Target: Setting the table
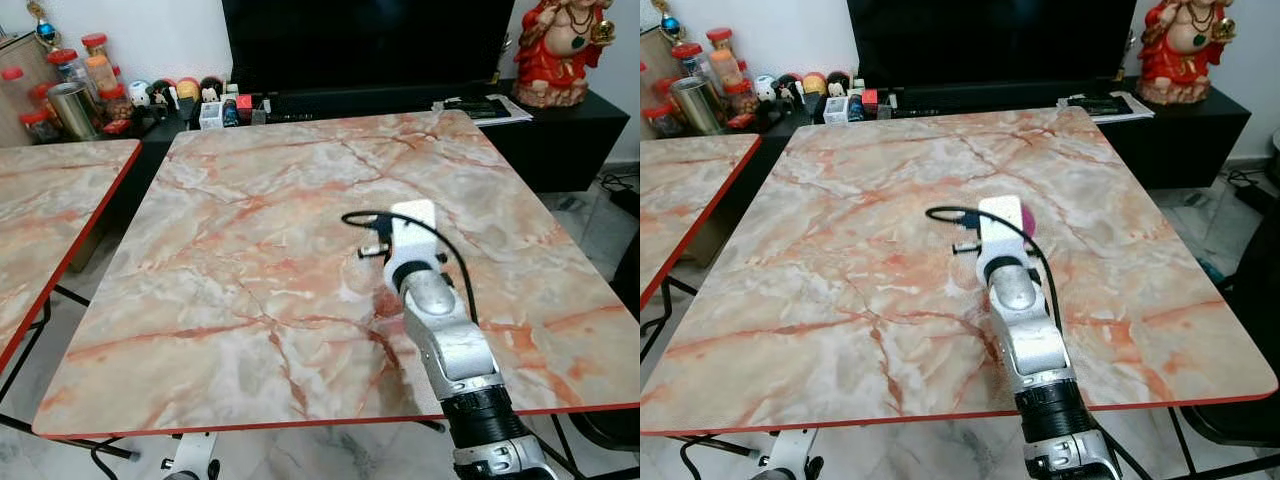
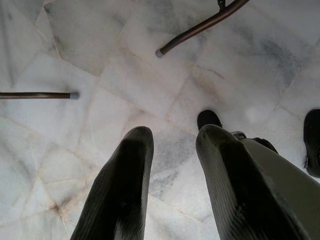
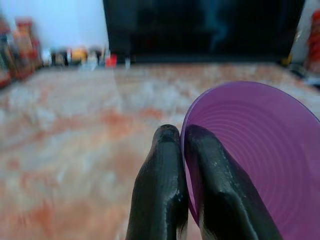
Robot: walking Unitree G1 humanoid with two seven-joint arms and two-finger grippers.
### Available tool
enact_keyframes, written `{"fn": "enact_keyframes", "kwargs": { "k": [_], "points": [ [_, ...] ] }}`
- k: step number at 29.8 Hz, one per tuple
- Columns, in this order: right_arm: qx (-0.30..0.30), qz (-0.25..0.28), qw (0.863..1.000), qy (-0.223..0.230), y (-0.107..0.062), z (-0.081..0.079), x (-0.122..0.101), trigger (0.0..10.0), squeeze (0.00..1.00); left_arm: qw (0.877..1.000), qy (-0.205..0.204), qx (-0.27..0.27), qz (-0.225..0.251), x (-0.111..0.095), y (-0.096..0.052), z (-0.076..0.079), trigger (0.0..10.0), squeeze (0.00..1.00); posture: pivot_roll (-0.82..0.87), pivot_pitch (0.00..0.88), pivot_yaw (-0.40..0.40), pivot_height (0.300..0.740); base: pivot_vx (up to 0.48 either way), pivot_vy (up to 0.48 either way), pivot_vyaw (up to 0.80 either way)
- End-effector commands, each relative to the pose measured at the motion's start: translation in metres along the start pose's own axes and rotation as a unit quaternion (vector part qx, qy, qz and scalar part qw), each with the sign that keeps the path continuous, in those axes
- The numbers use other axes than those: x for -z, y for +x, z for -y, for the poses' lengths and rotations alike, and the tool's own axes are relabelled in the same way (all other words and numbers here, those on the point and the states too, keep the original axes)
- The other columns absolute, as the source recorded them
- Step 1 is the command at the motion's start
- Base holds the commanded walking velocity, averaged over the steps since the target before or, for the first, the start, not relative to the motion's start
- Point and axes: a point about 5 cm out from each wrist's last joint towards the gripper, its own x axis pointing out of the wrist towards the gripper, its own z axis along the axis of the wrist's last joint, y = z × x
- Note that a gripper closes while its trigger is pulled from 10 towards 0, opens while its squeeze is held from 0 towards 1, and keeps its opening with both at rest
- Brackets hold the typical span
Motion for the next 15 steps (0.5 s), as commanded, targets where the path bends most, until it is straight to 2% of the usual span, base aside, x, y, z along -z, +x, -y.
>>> {"fn": "enact_keyframes", "kwargs": {
  "k": [1,9,15],
  "points": [
    [-0.001,0.051,0.999,0.017,0.0,-0.003,-0.018,10.0,0.0,1.0,0.007,-0.008,0.008,-0.0012,-0.0003,-0.0031,10.0,0.0,-0.07,0.007,0.064,0.736,0.0,0.0,0.0],
    [-0.007,0.074,0.997,0.018,0.0007,-0.0078,-0.0223,10.0,0.0,1.0,0.004,-0.02,-0.003,0.0014,-0.0004,-0.004,10.0,0.0,-0.07,0.004,0.051,0.736,0.0,0.0,0.0],
    [-0.015,0.092,0.995,0.019,0.003,-0.0091,-0.0279,10.0,0.0,1.0,-0.006,-0.024,-0.01,0.0043,-0.0008,-0.0039,10.0,0.0,-0.06,0.004,0.036,0.736,0.0,0.325,0.0]
  ]
}}
